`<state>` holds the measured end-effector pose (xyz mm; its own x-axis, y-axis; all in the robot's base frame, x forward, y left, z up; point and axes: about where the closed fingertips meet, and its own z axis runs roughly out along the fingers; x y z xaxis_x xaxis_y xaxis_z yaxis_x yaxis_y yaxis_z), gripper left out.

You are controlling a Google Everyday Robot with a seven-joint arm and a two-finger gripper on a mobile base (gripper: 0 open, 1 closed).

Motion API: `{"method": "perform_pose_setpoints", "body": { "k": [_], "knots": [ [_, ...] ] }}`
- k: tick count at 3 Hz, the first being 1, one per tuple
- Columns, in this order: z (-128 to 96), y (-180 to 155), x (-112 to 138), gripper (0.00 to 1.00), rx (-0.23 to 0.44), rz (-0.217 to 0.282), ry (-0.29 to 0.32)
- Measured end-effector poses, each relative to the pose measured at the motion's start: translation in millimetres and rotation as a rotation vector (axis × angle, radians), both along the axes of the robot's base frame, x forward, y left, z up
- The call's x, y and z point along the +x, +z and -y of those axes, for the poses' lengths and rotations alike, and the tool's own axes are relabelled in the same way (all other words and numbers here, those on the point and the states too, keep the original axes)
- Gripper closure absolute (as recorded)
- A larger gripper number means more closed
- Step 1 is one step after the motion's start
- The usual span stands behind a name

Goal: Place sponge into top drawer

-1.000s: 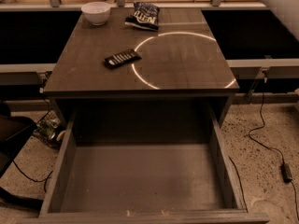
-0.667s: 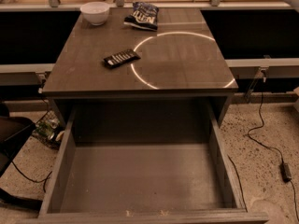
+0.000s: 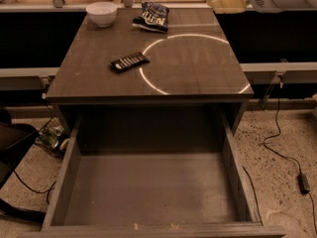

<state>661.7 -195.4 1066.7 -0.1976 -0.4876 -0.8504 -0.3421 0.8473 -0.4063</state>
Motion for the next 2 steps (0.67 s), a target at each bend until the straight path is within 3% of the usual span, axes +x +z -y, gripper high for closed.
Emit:
{"method": "perform_pose_setpoints", "body": {
  "k": [1,2],
  "knots": [
    [15,-50,-26,1.0,-0.01,-0.097,0.034],
    [26,-112,-69,1.0,-0.022,-0.195,0.132]
  ]
}}
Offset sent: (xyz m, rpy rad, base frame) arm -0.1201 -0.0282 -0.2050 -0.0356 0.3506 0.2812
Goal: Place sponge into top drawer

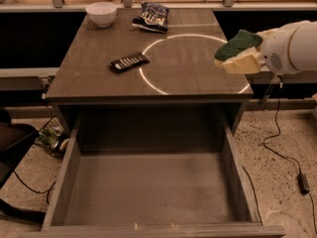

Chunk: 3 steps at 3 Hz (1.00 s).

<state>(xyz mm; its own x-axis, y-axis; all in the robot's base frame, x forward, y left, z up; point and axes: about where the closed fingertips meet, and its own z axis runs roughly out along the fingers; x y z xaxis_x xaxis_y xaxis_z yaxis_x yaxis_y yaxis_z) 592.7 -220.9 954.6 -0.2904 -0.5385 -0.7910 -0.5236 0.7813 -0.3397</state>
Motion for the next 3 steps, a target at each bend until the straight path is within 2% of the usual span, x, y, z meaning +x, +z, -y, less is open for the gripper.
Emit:
{"method": "perform_pose_setpoints", "body": {
  "k": [2,3],
  "knots": [
    [-5,-12,-9,1.0,0.007,-0.012,0.018],
    [-20,-35,-45,1.0,0.014,-0.019,0.062]
  ]
}}
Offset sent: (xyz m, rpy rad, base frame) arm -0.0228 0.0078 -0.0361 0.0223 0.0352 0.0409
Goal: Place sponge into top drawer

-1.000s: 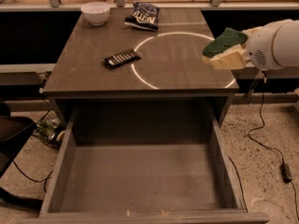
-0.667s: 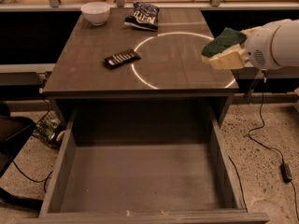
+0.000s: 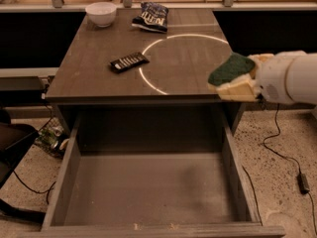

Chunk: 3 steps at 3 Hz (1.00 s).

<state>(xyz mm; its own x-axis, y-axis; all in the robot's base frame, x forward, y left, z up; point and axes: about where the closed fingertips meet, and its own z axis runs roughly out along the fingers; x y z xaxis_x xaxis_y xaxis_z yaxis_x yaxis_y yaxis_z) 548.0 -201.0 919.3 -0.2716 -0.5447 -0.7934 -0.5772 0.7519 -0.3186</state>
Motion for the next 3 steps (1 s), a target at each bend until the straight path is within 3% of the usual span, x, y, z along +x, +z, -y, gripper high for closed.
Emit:
{"method": "perform_pose_setpoints", "body": {
  "k": [1,3],
  "knots": [
    [-13,-61,-53,1.0,0.021,-0.08,0.093],
    [-40,-174,-112,1.0,0.052,-0.248,0.378]
  ]
}}
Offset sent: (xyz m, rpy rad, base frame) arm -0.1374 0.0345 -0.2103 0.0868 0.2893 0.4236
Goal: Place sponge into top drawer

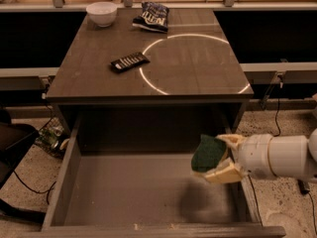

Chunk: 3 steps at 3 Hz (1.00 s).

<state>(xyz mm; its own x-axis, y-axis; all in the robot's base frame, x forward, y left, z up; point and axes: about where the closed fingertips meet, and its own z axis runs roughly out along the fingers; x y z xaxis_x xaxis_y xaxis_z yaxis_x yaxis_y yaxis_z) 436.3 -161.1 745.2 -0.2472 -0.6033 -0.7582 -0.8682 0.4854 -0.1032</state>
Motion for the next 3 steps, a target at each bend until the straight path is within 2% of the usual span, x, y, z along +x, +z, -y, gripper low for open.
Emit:
{"method": "perform_pose_setpoints", "body": {
  "k": [1,2,3],
  "knots": [
    [-30,-41,-11,1.0,-0.022,-0.086,0.158],
    [-30,-41,-11,1.0,-0.022,-0.086,0.159],
    [-40,-47,6,1.0,0.005,-0.084,0.177]
  ]
}}
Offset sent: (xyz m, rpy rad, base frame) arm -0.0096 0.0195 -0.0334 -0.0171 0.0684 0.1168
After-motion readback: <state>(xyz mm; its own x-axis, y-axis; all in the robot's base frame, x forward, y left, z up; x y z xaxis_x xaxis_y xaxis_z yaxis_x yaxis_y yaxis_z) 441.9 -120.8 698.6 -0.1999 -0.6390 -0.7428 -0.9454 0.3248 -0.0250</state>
